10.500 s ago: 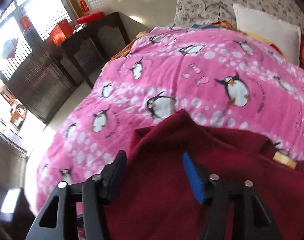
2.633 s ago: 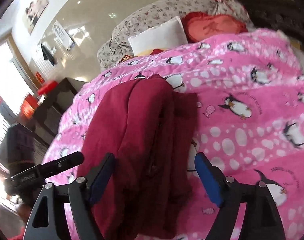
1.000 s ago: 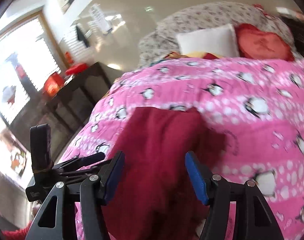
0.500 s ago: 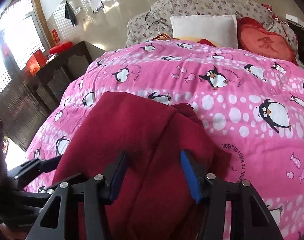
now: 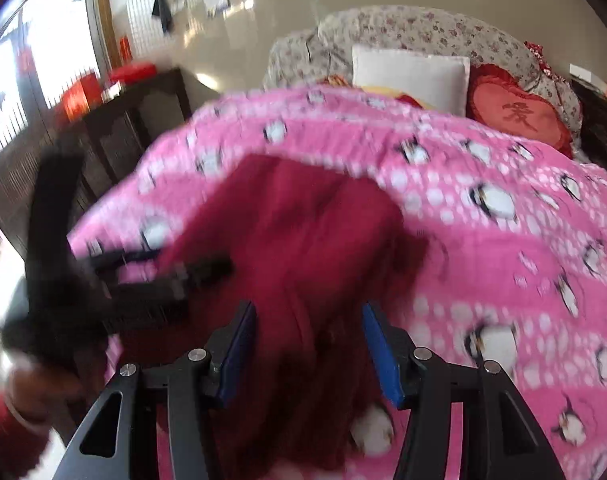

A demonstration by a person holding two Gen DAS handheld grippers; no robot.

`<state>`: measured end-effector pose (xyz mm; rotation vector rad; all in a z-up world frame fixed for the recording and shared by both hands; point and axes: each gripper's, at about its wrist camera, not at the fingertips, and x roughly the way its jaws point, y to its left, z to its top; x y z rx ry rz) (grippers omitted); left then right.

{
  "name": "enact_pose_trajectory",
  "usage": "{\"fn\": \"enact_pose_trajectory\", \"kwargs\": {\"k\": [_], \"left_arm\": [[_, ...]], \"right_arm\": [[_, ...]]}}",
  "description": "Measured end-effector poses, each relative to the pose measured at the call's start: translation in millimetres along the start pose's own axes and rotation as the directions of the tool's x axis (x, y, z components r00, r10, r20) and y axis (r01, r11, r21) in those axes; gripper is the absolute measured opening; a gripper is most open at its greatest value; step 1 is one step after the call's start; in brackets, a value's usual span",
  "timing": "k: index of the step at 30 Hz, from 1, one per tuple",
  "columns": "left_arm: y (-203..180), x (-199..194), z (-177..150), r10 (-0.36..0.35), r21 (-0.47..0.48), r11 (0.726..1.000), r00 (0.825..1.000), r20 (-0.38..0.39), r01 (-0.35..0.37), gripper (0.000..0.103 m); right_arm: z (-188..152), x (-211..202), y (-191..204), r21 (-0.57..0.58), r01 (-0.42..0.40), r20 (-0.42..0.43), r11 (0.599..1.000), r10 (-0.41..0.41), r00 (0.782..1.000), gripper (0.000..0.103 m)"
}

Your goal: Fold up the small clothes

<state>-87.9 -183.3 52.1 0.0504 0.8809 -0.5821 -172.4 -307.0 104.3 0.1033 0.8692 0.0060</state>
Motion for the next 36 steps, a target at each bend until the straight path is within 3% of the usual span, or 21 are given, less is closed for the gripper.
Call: {"fn": "enact_pose_trajectory", "kwargs": {"k": [5,11,20,36], "left_arm": [[-3,-2,-6,0.005,-0.01,1.0,1.0,0.006,-0.005,0.067],[-4,-25,-16,0.055,-0.013,0.998,0.996,0.066,-0.054,0.067],[-10,-56,-32,0.162,0.012,0.986,0.978,0.131,-0.165,0.067],[-7,-84,-48,0.189,-0.004,0.982,0.964,0.189,-0.191,0.067]], "right_arm": [[-21,11,-6,0.011,0.015,-0.018,1.0,-0.015,1.0,0.053],[-23,-24,-12,0.112,-0.058,0.088,0.992,0.048,0.995,0.055],[-25,-48,3,0.113,0.003,0.141,0.994,-0.019,0.99,0.056],[-26,-62,13,0.104,0.015,0.171,0.994,-0.033,0.985,0.058]]}}
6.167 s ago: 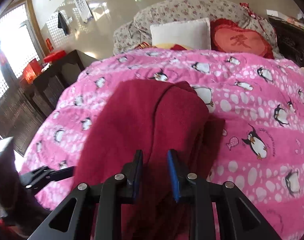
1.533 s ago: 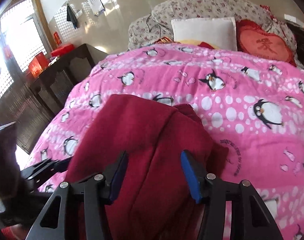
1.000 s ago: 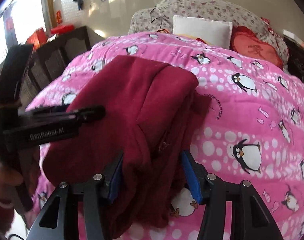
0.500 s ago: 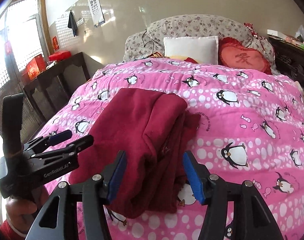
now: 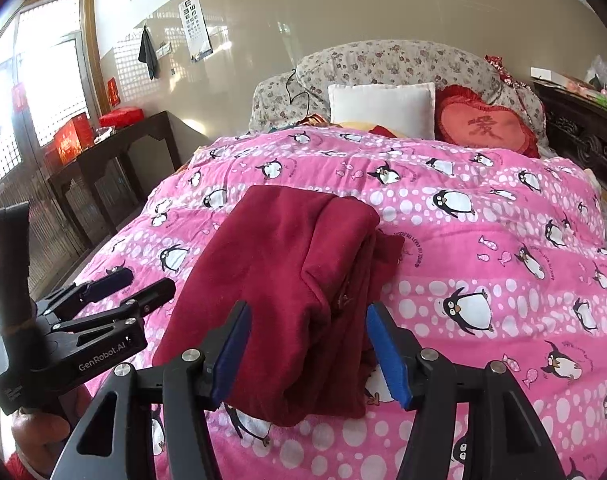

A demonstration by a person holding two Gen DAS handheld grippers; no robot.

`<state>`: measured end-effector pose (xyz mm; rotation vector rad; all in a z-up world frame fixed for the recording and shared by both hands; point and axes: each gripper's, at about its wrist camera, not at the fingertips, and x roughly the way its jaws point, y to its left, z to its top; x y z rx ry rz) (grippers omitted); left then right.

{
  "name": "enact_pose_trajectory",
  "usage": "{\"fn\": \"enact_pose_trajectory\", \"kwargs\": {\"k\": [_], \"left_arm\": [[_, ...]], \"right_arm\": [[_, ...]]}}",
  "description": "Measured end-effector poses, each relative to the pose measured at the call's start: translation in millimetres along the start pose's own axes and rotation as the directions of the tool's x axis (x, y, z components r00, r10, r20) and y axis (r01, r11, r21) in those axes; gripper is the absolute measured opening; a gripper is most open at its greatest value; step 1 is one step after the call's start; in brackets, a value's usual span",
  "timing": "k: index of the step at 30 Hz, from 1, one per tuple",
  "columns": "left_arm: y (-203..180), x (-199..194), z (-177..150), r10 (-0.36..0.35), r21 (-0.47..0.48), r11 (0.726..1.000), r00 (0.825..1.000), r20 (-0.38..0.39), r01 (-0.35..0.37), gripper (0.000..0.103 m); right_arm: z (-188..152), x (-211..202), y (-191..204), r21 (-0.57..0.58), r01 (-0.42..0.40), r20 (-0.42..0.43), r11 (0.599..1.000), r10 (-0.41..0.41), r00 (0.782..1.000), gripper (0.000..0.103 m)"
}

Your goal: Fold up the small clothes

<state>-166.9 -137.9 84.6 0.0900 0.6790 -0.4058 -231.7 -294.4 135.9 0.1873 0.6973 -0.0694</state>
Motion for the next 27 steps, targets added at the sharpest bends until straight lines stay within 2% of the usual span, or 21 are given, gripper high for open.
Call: {"fn": "enact_pose_trajectory", "kwargs": {"k": [27], "left_arm": [[-0.2,3.9,-1.7,0.012,0.006,1.0,1.0,-0.009,-0.012,0.067]], "right_arm": [[1.0,8.9,7.6,-0.007,-0.01,-0.016,1.0,0.009,1.0,0.058]]}}
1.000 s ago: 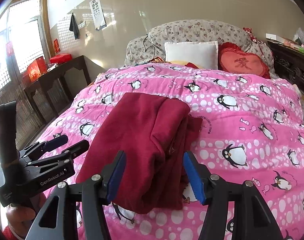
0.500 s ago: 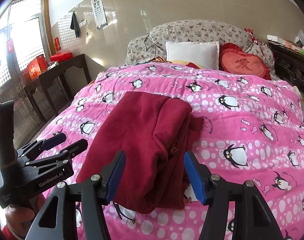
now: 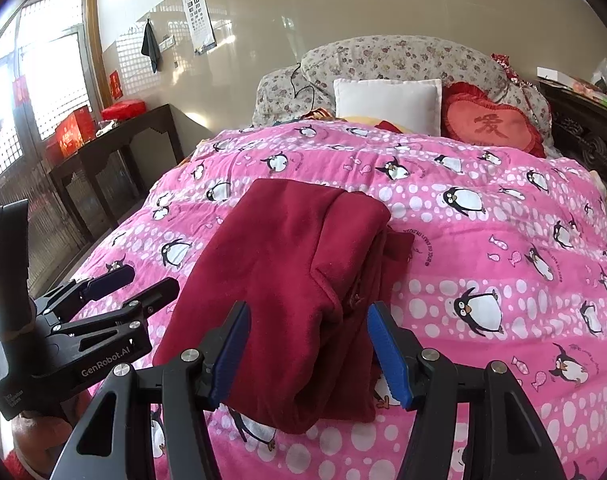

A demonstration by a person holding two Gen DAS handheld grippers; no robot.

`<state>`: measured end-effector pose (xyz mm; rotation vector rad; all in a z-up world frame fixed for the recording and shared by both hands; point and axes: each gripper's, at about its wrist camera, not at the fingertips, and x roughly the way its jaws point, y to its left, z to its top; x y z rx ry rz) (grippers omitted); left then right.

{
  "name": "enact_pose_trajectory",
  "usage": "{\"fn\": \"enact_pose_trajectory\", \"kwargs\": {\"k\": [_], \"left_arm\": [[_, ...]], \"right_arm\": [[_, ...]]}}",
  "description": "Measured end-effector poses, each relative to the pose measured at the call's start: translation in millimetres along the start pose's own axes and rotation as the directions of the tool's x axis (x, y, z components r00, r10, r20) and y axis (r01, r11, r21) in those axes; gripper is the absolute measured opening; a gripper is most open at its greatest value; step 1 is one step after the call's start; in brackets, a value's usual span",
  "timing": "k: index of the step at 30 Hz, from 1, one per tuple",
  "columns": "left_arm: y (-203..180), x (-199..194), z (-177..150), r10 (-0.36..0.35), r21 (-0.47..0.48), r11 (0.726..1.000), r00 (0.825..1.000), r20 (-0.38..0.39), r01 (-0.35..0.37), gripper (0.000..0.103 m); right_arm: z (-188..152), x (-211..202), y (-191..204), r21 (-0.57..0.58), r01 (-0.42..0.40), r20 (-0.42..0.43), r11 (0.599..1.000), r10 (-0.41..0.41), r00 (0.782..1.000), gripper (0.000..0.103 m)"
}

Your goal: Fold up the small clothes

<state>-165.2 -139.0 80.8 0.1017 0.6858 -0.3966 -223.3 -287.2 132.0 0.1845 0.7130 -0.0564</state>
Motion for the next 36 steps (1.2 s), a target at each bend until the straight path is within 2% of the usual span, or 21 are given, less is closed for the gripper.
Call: {"fn": "enact_pose_trajectory", "kwargs": {"k": [36], "left_arm": [[1,11,-3,-0.021,0.008,1.0,1.0,-0.02,0.021,0.067]], "right_arm": [[-2,16,8,0.001,-0.016,-0.038,1.0,0.016,0.999,0.059]]}}
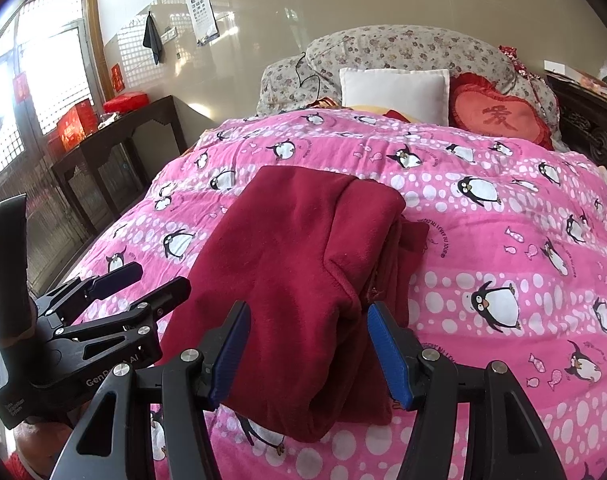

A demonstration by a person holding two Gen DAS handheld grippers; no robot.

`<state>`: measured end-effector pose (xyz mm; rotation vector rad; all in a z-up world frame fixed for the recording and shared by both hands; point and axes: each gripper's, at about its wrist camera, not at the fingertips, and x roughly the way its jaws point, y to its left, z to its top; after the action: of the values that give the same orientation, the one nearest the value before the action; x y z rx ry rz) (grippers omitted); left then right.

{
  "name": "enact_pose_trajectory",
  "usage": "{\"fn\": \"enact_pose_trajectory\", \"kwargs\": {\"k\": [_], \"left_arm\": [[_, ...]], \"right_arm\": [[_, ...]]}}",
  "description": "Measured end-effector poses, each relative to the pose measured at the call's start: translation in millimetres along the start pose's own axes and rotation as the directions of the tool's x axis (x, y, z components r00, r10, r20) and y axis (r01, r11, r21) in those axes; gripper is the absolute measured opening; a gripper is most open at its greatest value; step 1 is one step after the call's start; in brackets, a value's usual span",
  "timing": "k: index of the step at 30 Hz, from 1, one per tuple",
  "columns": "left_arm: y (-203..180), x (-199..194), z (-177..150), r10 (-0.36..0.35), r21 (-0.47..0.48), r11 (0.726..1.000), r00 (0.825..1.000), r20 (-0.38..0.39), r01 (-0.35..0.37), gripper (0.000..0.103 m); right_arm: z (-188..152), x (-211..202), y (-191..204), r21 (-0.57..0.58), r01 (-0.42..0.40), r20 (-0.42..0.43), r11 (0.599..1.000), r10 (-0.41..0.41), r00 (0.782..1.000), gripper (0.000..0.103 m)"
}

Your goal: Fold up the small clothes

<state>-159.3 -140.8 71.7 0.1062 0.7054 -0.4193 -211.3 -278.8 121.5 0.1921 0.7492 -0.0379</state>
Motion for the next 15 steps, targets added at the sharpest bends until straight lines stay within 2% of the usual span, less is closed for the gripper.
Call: {"fn": "enact_pose_trajectory", "kwargs": {"k": [15], "left_arm": [[-0.4,3.6,0.4,0.005,0.011,1.0,1.0,-0.001,-0.005,0.067]], "right_arm": [[-1.0,2.8,-1.3,0.004,-0.002,-0.011,1.0,0.002,1.0,0.059]]}}
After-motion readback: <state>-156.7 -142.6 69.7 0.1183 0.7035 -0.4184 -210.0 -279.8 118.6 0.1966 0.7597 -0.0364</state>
